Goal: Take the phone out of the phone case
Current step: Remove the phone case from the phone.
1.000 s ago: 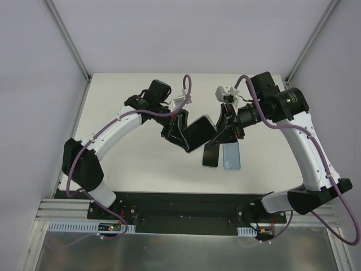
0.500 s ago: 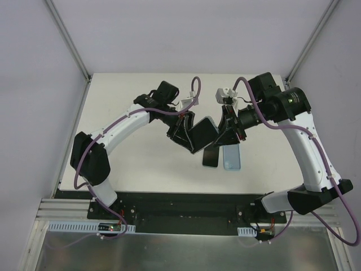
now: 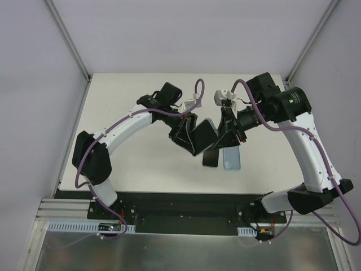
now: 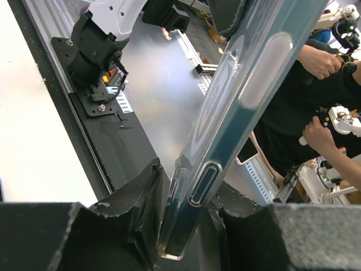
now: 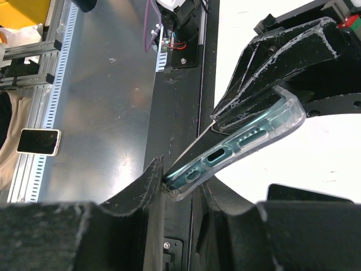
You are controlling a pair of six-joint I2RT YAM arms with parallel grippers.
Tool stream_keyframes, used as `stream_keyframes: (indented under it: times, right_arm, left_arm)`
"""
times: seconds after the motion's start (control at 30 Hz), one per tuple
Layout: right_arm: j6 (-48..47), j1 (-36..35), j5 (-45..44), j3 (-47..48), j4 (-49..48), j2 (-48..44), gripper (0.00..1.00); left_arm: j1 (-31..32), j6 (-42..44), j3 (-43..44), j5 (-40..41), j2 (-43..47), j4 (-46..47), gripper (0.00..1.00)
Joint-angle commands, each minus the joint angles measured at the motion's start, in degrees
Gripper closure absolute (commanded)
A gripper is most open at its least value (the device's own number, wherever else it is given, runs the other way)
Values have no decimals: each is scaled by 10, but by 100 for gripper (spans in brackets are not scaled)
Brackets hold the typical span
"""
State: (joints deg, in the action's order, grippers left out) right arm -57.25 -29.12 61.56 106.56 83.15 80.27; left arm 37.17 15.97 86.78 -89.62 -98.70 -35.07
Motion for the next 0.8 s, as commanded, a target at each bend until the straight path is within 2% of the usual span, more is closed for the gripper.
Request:
stream_keyframes:
  times: [0.0,0.77]
  right_arm:
    - [-14,-71,309,37,-26,9,100]
    - [-7,-98,309,29,-28,12,100]
  left_arm:
    - [23,-41,15,-50,-42,29,100]
    - [35,-39,14,-51,-41,30,100]
